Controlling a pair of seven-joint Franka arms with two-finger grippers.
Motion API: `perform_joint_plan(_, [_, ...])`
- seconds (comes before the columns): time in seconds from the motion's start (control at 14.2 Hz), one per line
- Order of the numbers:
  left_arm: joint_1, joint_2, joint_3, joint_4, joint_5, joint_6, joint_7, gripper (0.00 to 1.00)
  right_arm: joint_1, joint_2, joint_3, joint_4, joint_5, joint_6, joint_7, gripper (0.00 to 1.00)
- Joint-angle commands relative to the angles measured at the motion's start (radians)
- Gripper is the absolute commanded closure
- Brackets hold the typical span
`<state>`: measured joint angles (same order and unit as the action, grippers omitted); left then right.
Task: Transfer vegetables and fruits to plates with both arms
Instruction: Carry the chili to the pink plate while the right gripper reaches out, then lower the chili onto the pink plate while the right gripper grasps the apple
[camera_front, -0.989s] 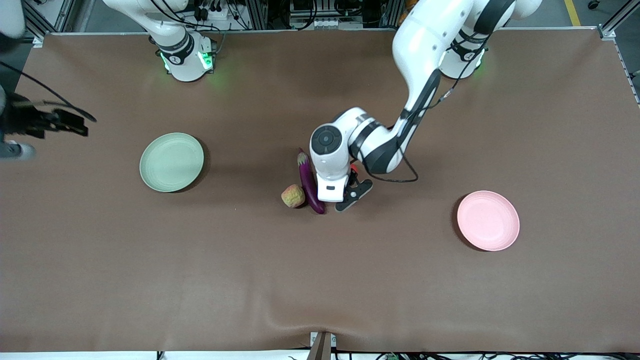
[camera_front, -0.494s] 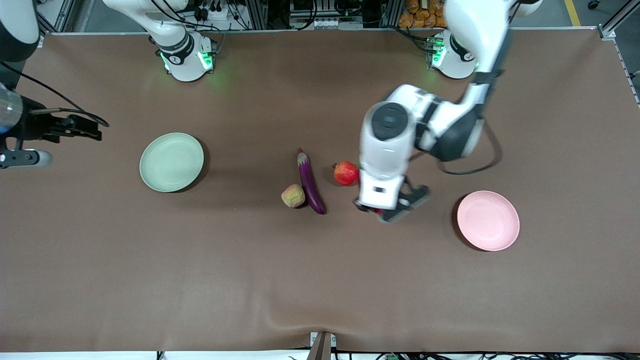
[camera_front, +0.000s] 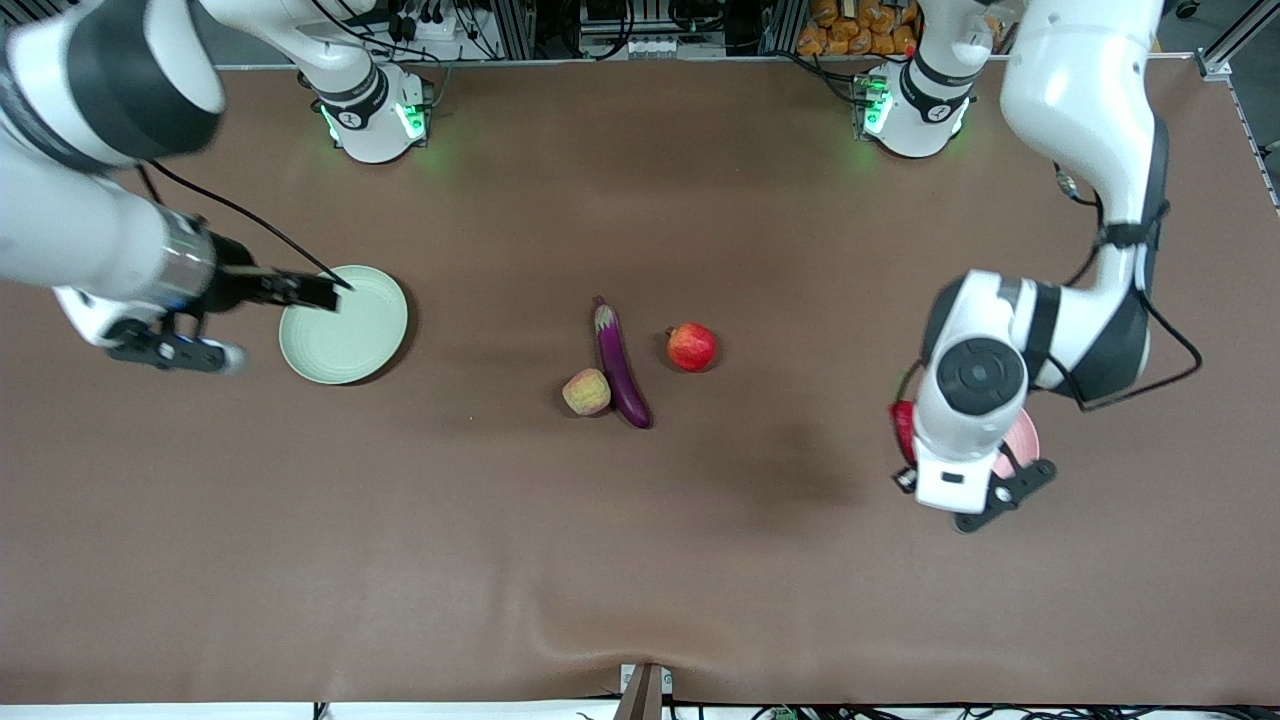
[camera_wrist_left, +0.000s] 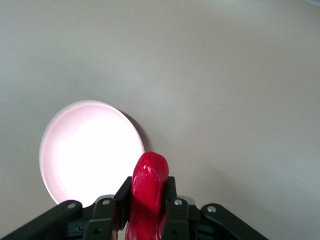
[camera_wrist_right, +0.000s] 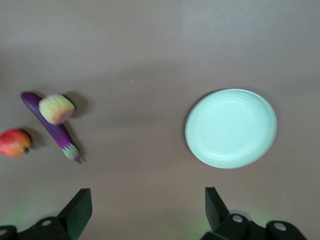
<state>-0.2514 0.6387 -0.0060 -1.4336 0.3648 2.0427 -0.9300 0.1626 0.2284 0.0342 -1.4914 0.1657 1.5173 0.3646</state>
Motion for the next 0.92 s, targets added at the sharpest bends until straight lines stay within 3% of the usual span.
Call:
perform_joint_plan(0.0, [0.081,0.009,-0.012,-0.074,0.051,0.114,0.101,1.0,0.087,0.087,-0.005,0.016,0.021,0.126,0.13,0.0])
perform_joint_plan(0.35, [0.192,0.058,-0.011,-0.128,0.054,0.209,0.348,1.0,0.308,0.297,-0.007,0.017,0.014,0.475,0.328,0.0])
perform_joint_plan(0.57, [0.193,0.05,-0.009,-0.223,0.086,0.209,0.369,1.0,0.377,0.379,-0.01,0.011,0.002,0.523,0.385,0.0])
perform_joint_plan(0.85, [0.199,0.058,-0.011,-0.237,0.181,0.208,0.369,1.0,0.409,0.436,-0.01,0.003,-0.072,0.582,0.442,0.0])
